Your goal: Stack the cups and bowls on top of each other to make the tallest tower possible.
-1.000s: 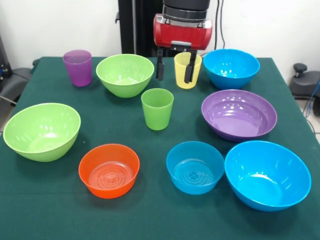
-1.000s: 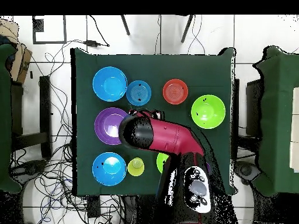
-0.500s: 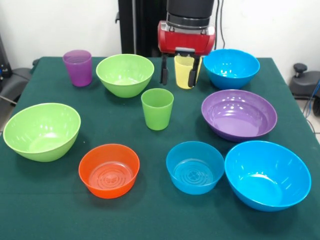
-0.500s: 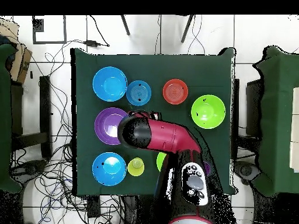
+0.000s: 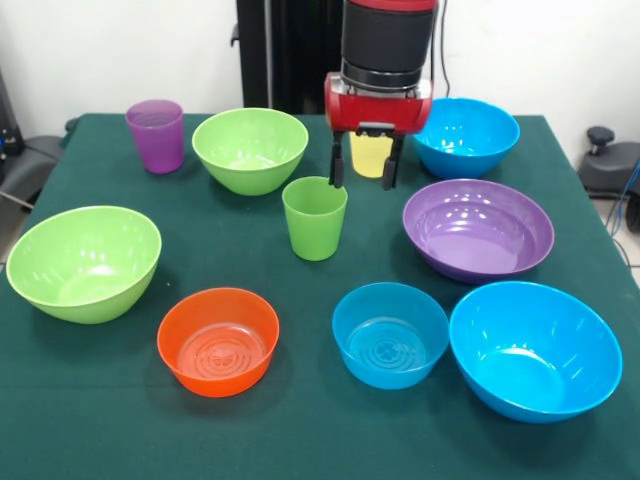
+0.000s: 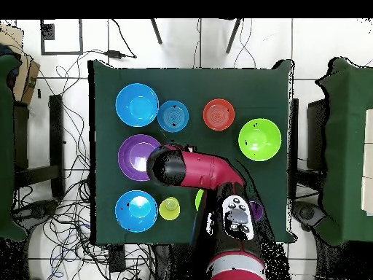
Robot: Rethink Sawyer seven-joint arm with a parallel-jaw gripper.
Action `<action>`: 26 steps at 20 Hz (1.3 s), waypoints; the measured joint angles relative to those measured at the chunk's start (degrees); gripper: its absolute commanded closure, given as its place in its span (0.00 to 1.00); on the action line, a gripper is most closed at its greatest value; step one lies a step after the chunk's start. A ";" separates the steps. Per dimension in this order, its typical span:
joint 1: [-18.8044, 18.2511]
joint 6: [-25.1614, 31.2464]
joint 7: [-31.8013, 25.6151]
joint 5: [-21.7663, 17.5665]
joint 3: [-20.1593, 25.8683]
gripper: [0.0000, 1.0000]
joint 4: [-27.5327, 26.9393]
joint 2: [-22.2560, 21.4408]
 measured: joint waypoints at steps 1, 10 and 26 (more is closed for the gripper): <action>-0.02 0.00 0.00 -0.15 0.08 0.00 0.01 0.28; -0.81 0.00 0.00 -1.40 1.10 0.00 -0.02 0.95; -1.59 0.00 0.00 -4.47 1.47 0.00 -0.80 2.00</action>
